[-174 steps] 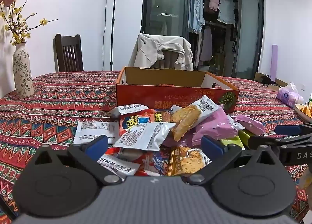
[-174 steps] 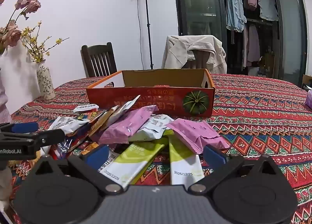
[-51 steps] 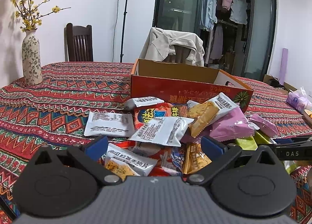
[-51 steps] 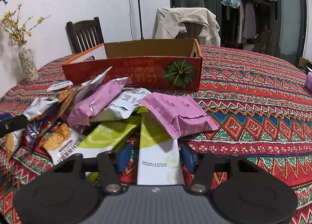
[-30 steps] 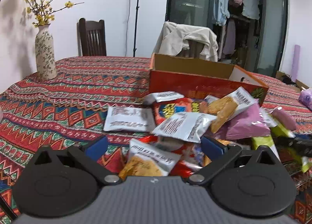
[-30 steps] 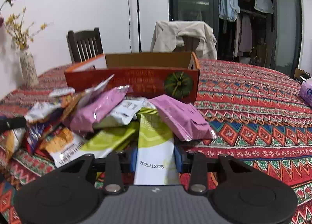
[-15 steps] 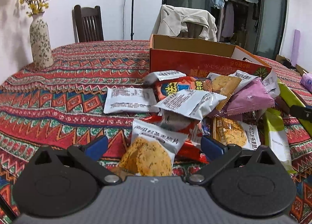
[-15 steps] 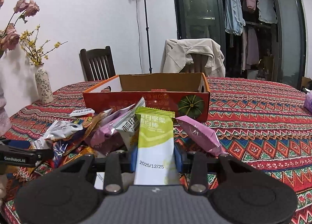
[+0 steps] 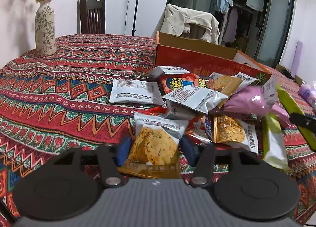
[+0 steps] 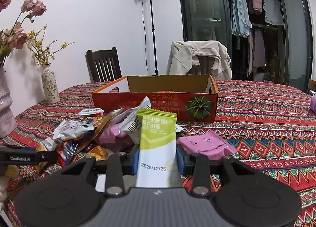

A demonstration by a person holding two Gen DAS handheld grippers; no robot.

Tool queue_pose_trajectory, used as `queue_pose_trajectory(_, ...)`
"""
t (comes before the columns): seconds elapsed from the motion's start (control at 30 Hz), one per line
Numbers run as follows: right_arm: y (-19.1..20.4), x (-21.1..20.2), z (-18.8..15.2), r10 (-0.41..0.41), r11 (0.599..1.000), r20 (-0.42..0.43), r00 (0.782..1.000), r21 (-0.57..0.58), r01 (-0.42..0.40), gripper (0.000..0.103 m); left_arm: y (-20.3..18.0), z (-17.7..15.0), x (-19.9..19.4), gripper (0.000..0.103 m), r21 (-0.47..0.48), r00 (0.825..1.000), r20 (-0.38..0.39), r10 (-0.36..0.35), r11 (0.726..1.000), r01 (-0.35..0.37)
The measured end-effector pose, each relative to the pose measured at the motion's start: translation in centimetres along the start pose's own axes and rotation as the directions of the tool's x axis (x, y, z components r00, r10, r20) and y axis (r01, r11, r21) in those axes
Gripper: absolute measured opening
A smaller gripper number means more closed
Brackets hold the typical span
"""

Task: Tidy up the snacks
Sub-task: 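Carry both snacks over the orange box and open both tools to drop them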

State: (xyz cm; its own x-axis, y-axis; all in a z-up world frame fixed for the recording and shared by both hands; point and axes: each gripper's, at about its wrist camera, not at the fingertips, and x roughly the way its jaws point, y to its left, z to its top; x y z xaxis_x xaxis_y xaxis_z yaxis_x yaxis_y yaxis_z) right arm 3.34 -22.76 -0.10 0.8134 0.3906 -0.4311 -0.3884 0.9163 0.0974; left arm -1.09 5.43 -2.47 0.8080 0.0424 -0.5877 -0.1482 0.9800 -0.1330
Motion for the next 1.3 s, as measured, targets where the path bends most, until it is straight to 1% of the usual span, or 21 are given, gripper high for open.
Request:
queue_pose_trajectory(0.03,0.1,-0.2,0.0,0.0,1.0,0.002,1.0,-0.001,0.0,0.036,0.1,0.0,-0.2,0.049,-0.003,1.0,0.004,0.003,1.0,-0.003)
queue_pose_trajectory(0.2,0.3,-1.0,-0.1,-0.001,1.0,0.014,1.0,-0.006,0.001,0.036,0.5,0.1,-1.4,0.048,-0.012,0.999,0.041,0.006,1.0,-0.006)
queue_pose_trajectory(0.37,0.3,-1.3,0.0,-0.009,1.0,0.02,1.0,0.0,0.009,0.036,0.6,0.8,-2.6,0.048,-0.011,0.996,0.088,0.01,1.0,-0.009)
queue_pose_trajectory(0.5,0.2,-1.5,0.6,-0.019,1.0,0.038,0.999,0.001,0.019,0.036,0.4,2.0,-3.3,0.048,-0.007,0.991,0.133,-0.003,1.0,0.004)
queue_pose_trajectory(0.67,-0.1,-1.5,2.2,-0.032,0.999,0.077,0.996,0.001,0.032,0.036,-0.7,4.7,-3.1,0.048,0.013,0.983,0.182,-0.02,1.0,0.018)
queue_pose_trajectory(0.83,-0.3,-0.9,4.4,-0.049,0.999,0.117,0.992,-0.014,0.051,0.036,-2.3,7.7,-2.0,0.049,0.043,0.974,0.223,-0.03,0.999,0.021)
queue_pose_trajectory(0.97,-0.8,0.5,6.7,-0.057,0.998,0.128,0.99,-0.015,0.059,0.036,-3.4,10.3,-0.4,0.049,0.063,0.973,0.228,-0.032,0.998,0.018)
queue_pose_trajectory(1.13,-1.8,3.0,9.8,-0.056,0.998,0.115,0.992,-0.004,0.057,0.036,-5.1,13.7,1.8,0.049,0.075,0.972,0.233,-0.031,0.997,0.014)
queue_pose_trajectory(1.3,-2.6,6.2,12.9,-0.076,0.997,0.1,0.992,0.01,0.076,0.036,-6.7,16.9,4.6,0.049,0.07,0.971,0.237,-0.012,0.998,-0.004)
